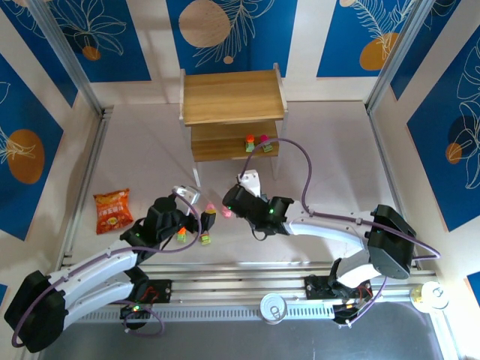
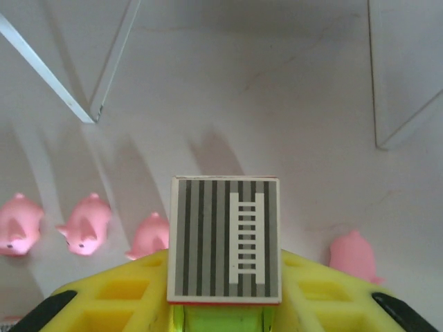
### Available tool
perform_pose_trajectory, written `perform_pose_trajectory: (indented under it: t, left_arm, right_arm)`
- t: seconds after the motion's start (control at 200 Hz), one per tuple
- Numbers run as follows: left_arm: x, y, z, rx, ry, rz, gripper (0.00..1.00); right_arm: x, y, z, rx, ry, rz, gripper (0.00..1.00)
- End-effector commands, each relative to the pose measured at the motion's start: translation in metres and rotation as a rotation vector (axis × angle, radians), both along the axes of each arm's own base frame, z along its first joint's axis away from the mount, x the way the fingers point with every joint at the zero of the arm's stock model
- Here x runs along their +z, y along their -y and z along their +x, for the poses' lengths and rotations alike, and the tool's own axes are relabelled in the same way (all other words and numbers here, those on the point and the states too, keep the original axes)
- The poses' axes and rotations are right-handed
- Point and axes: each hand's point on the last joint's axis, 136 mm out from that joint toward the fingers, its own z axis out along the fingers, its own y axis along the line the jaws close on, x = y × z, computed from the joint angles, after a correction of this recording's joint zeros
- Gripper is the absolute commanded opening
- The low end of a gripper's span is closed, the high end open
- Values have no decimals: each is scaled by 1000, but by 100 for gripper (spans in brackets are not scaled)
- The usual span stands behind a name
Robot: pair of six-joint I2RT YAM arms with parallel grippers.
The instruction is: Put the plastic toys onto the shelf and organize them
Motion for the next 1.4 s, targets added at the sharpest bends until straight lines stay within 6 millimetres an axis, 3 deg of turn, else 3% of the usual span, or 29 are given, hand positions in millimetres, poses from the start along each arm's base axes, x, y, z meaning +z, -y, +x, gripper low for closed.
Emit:
perform_pose_trajectory:
  t: [0.0, 0.29, 0.64, 1.1, 1.391]
  left_arm:
    - [15, 8, 1, -29, 33, -33, 100]
    - [14, -3, 6, 35, 45, -9, 100]
    - [9, -21, 16, 148, 34, 41, 100]
    - [3, -38, 23, 239, 18, 78, 100]
    - [2, -39, 24, 242, 12, 74, 100]
  right_arm:
    - [14, -12, 14, 22, 23, 24, 34]
    - [32, -28, 49, 23, 51, 49, 34]
    - [47, -32, 90, -28, 76, 57, 34]
    - [50, -26, 123, -90, 89, 42, 34]
    - [52, -20, 141, -111, 93, 66, 35]
